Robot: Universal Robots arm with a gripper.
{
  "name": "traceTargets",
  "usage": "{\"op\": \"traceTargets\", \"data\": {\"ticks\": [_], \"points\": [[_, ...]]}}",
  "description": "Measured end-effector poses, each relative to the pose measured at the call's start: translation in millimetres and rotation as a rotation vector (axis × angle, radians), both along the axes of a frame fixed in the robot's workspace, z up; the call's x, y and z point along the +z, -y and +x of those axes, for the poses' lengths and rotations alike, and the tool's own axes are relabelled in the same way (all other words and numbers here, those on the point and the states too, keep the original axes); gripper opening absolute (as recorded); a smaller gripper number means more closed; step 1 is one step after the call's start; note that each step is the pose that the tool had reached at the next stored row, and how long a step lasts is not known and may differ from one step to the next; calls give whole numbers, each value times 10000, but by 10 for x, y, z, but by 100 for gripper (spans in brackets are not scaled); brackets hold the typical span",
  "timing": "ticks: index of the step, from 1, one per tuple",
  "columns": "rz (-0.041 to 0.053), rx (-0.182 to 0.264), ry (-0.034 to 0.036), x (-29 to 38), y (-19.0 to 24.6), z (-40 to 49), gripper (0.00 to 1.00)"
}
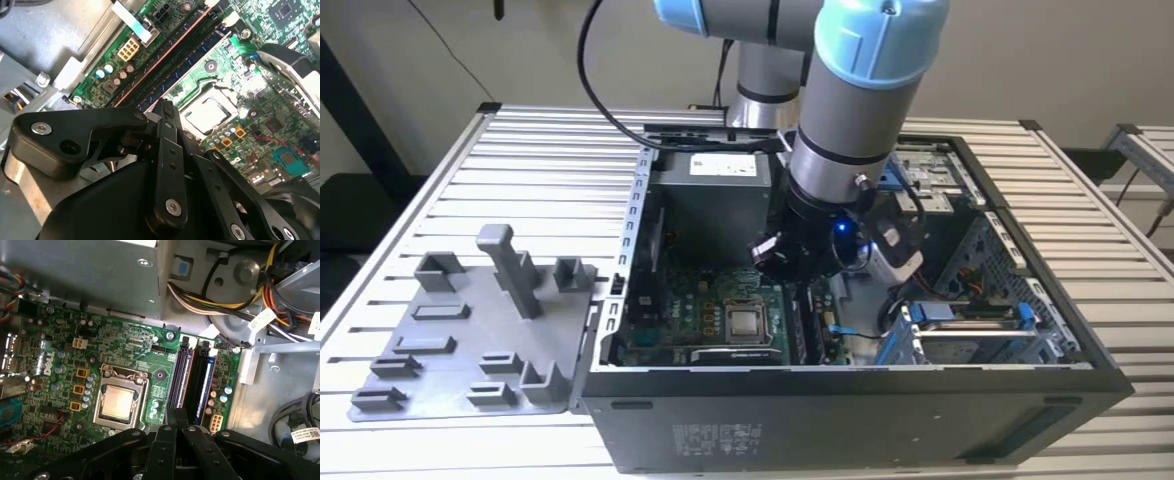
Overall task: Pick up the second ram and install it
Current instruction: 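Press down the second ram until it locks into place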
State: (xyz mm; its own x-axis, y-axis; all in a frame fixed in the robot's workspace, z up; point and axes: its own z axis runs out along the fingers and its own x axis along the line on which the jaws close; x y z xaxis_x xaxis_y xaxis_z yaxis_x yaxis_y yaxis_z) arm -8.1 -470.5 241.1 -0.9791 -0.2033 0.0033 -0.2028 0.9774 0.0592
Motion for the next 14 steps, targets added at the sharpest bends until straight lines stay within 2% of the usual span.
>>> {"op": "traceTargets", "data": {"ticks": [14], "points": [[0, 1453, 0, 0, 0, 28, 11]]}}
